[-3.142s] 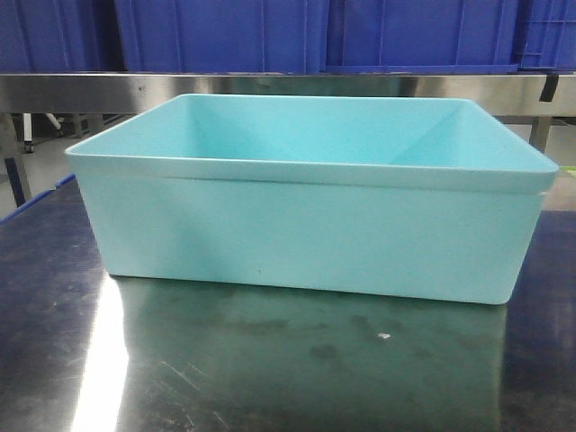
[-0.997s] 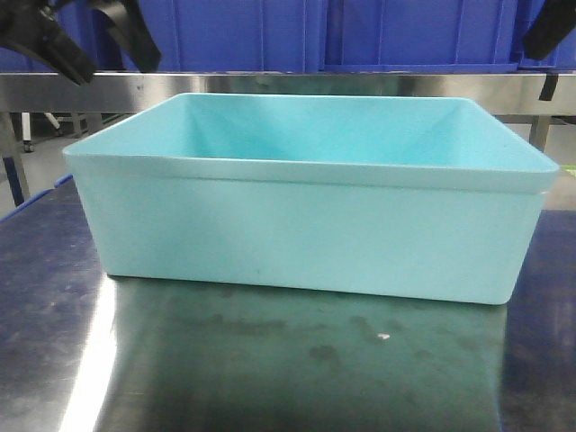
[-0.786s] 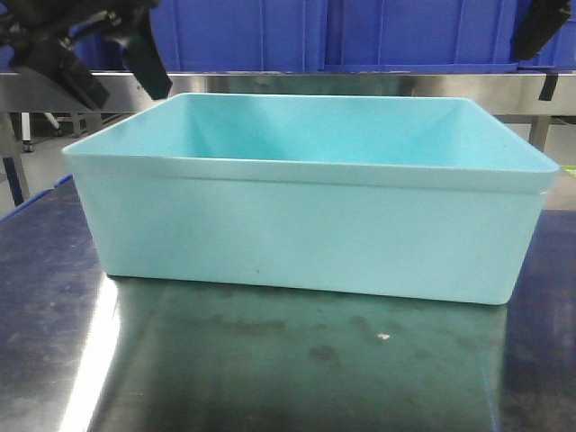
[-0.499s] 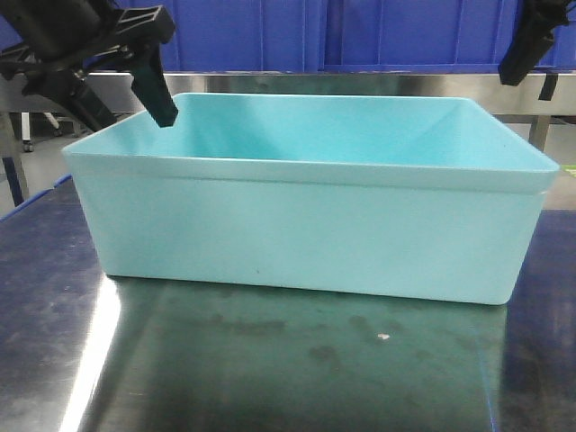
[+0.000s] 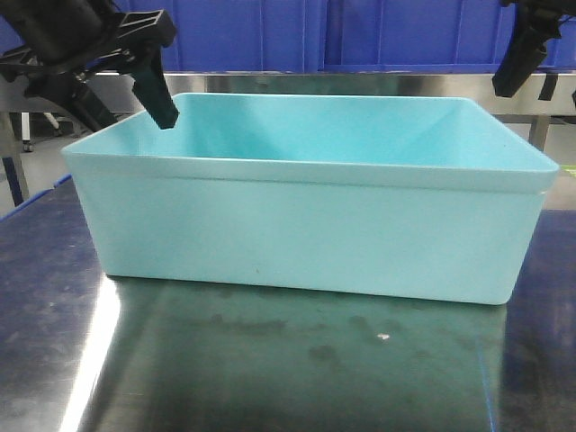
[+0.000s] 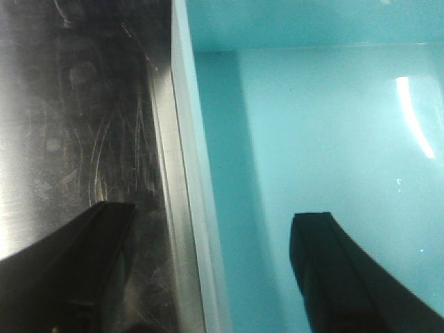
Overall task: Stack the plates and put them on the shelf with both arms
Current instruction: 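Lower both grippers onto opposite side walls of the teal tub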
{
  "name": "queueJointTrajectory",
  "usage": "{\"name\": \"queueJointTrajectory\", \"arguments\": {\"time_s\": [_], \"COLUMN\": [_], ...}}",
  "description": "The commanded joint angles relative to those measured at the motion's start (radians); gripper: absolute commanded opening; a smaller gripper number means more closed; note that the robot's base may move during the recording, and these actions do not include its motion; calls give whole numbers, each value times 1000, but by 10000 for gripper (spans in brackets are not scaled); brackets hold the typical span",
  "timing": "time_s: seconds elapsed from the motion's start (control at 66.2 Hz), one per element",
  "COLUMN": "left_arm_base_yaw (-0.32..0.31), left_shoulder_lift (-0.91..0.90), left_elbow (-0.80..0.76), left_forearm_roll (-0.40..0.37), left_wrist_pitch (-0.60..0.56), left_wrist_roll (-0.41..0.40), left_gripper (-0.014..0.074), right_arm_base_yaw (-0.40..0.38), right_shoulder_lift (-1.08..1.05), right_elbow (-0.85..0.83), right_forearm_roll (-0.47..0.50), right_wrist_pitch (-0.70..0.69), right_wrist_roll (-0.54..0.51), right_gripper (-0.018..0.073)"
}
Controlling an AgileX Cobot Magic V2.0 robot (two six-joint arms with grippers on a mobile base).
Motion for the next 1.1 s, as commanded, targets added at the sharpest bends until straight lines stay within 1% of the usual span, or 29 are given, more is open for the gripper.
{"name": "queueJointTrajectory", "arguments": {"time_s": [0.0, 0.302, 0.65, 1.088], "left_arm_base_yaw": [-8, -8, -8, -8], "left_shoulder_lift": [-41, -41, -41, -41], "left_elbow": [-36, -36, -36, -36], "left_forearm_roll": [-16, -16, -15, -3], "left_wrist_pitch": [-41, -38, -36, -32], "left_wrist_roll": [-1, -1, -1, -1], "left_gripper": [507, 507, 507, 507], "right_arm_base_yaw": [-1, 1, 80, 80], "right_shoulder_lift": [-30, -30, -28, 21], "right_elbow": [-38, -38, -38, -38], "right_forearm_roll": [8, 41, 41, 41], "right_wrist_pitch": [-51, -41, -51, -37], "right_wrist_roll": [-4, -4, -10, -10], "right_gripper": [571, 571, 571, 571]}}
